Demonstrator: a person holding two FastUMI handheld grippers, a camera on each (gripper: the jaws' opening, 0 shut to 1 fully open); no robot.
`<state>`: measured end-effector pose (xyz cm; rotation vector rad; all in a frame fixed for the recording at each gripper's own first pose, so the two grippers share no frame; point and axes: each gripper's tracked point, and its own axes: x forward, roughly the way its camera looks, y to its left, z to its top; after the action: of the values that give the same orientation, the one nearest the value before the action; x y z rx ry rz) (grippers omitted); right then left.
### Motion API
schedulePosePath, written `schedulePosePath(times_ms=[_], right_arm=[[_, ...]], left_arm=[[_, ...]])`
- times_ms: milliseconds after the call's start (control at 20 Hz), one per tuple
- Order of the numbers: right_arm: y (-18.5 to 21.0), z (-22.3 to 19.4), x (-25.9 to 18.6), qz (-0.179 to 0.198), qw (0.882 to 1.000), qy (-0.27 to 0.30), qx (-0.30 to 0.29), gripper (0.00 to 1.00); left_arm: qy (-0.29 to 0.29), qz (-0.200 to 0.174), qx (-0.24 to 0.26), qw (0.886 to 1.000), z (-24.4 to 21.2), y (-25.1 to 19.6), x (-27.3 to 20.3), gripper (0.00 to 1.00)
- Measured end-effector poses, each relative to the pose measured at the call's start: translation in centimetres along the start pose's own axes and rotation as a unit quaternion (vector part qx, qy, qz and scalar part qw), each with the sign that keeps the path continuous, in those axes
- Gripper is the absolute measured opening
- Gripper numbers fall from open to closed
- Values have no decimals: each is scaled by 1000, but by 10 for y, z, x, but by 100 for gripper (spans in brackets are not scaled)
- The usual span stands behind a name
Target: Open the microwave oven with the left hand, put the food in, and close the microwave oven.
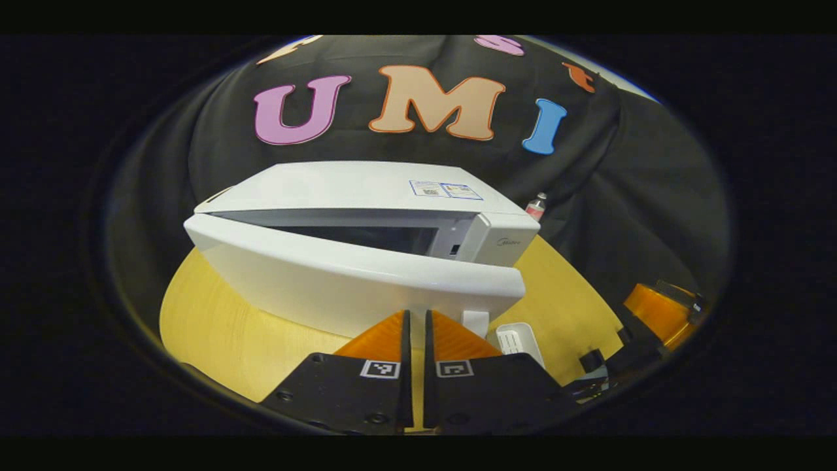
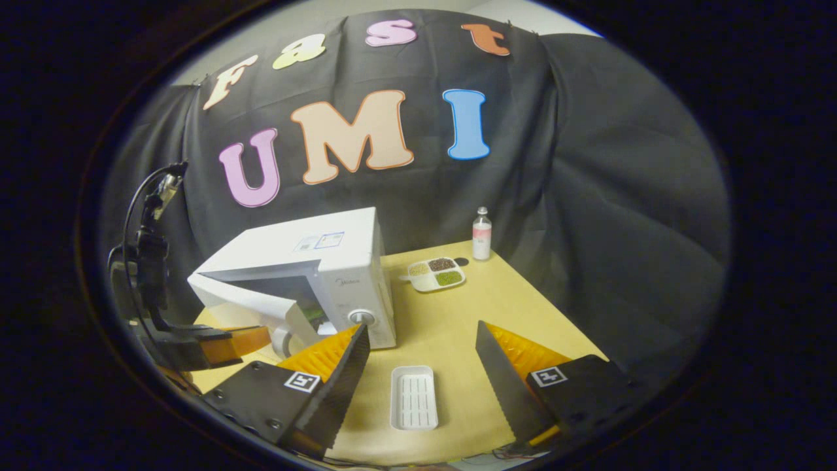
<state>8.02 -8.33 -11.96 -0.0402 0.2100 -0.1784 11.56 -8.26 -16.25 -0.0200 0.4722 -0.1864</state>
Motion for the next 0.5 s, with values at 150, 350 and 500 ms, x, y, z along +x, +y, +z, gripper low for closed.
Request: schedulePosePath(times_ms=[150, 350, 500], right_arm=[[-4, 0, 2, 1, 1000, 4, 1, 100], [-8, 3, 1, 2, 1000, 2, 9, 92], [-11, 0, 5, -1, 1000, 2, 11, 100]], left_arm=[[-6, 0, 7, 1000, 12, -6, 14, 6], [-18, 5, 12, 1000, 27, -8, 30, 5], [-24, 6, 5, 1000, 31, -8, 40, 7]])
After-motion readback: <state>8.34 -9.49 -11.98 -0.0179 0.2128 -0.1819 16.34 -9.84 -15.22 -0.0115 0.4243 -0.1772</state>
